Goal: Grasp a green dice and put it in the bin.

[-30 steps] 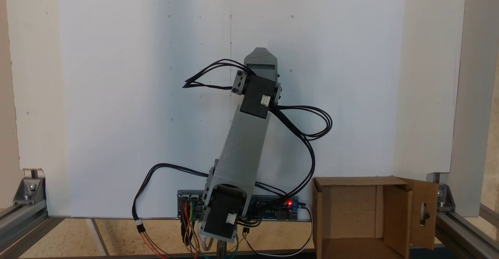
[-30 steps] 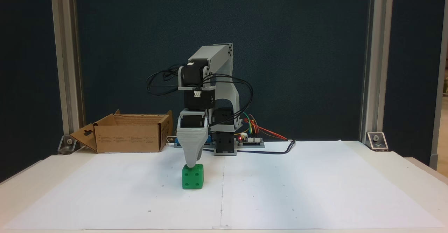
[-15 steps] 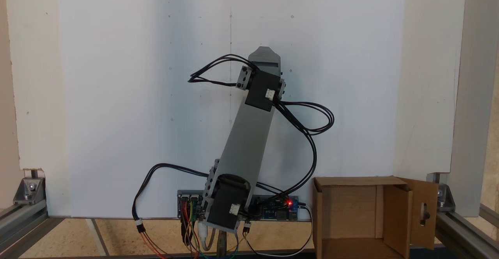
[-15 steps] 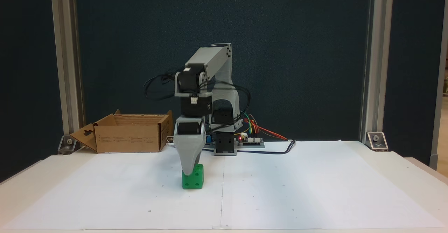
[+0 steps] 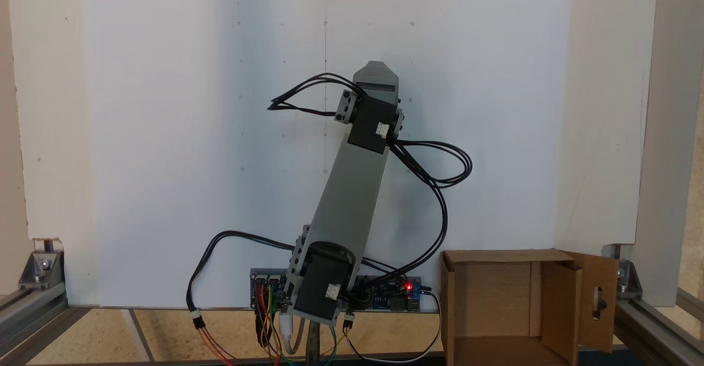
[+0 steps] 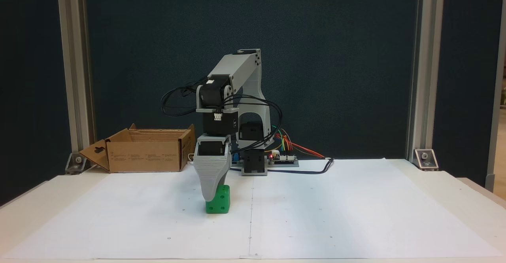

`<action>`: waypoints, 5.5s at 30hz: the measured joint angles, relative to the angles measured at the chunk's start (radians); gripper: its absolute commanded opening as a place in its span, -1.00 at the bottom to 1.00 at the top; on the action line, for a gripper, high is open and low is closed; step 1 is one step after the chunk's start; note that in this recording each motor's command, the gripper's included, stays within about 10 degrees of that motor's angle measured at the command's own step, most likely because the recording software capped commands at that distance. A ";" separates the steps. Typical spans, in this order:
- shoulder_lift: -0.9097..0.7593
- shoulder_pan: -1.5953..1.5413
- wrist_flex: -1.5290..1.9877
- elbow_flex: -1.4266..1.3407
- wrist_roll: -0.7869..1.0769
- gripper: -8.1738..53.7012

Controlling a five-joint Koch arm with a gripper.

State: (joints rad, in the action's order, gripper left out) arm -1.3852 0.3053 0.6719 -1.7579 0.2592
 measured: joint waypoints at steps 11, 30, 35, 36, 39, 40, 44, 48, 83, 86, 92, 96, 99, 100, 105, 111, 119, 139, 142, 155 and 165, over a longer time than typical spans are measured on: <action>0.037 -0.002 -0.006 -0.002 0.000 0.66; 0.074 -0.005 -0.029 -0.002 0.000 0.60; 0.084 -0.006 -0.041 0.000 0.000 0.52; 0.086 -0.006 -0.046 0.000 0.000 0.52; 0.086 -0.006 -0.054 0.000 0.000 0.52; 0.087 -0.006 -0.055 -0.002 0.000 0.52; 0.097 -0.006 -0.055 0.000 0.000 0.41; 0.097 -0.006 -0.057 0.000 0.000 0.41; -0.232 0.130 0.577 0.485 -0.026 -0.37; -0.232 0.224 0.581 0.485 -0.026 -0.37; -0.230 0.560 0.555 0.499 -0.006 -0.37; -0.230 0.871 0.552 0.646 0.080 -0.37; -0.201 1.091 0.548 0.692 0.112 -0.37; -0.176 1.161 0.543 0.715 0.115 -0.37; -0.049 1.399 0.488 0.738 0.169 -0.37; 0.132 1.496 0.382 0.738 0.236 -0.37; 0.209 1.525 0.308 0.738 0.262 0.11; -0.021 1.192 0.348 0.738 -0.043 0.74; -0.083 0.982 0.348 0.736 -0.127 0.75; -0.255 0.184 0.350 0.723 -0.219 0.76; -0.472 -0.035 0.258 0.204 -0.222 0.76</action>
State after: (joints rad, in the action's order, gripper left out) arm -1.8577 0.2700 0.9296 -1.5539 0.0368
